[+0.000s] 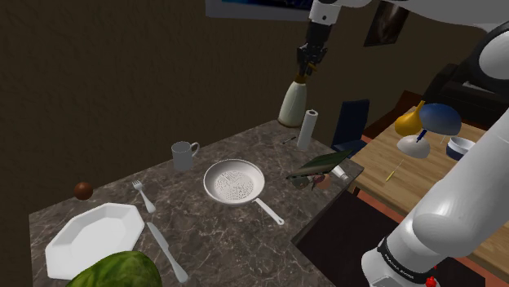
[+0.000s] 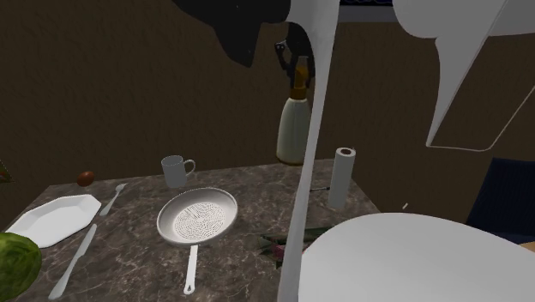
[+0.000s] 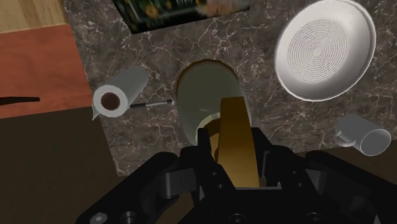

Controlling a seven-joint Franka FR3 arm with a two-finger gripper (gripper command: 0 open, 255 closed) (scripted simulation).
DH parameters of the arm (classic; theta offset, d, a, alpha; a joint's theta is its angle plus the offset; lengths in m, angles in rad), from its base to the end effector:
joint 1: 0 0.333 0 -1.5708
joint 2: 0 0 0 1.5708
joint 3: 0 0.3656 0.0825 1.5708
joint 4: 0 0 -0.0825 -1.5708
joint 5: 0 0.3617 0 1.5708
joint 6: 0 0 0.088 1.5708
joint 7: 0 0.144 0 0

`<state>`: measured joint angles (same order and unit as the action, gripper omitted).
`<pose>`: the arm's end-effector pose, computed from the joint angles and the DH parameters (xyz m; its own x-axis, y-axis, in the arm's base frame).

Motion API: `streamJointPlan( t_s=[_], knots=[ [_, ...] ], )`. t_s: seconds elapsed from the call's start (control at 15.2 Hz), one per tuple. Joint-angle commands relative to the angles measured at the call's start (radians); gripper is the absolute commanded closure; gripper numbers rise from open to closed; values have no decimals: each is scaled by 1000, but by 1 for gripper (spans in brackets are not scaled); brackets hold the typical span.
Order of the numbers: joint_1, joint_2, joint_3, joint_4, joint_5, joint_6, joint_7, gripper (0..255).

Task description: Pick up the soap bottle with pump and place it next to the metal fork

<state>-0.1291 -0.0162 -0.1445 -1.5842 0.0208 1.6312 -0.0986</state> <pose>0.5157 -0.1425 0.6452 0.9824 -0.1749 0.0649 -0.1742 -0.9846 -0.0168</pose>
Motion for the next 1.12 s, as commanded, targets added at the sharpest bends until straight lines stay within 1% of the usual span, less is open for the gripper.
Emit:
streamJointPlan(
  t_s=[0.0, 0.59, 1.06],
  knots=[
    [-1, 6, -1, 36, 1, -29, 0, 255],
    [-5, 61, -4, 230, 10, -169, -3, 255],
    [-12, 130, -9, 424, 22, -295, -7, 255]
  ],
)
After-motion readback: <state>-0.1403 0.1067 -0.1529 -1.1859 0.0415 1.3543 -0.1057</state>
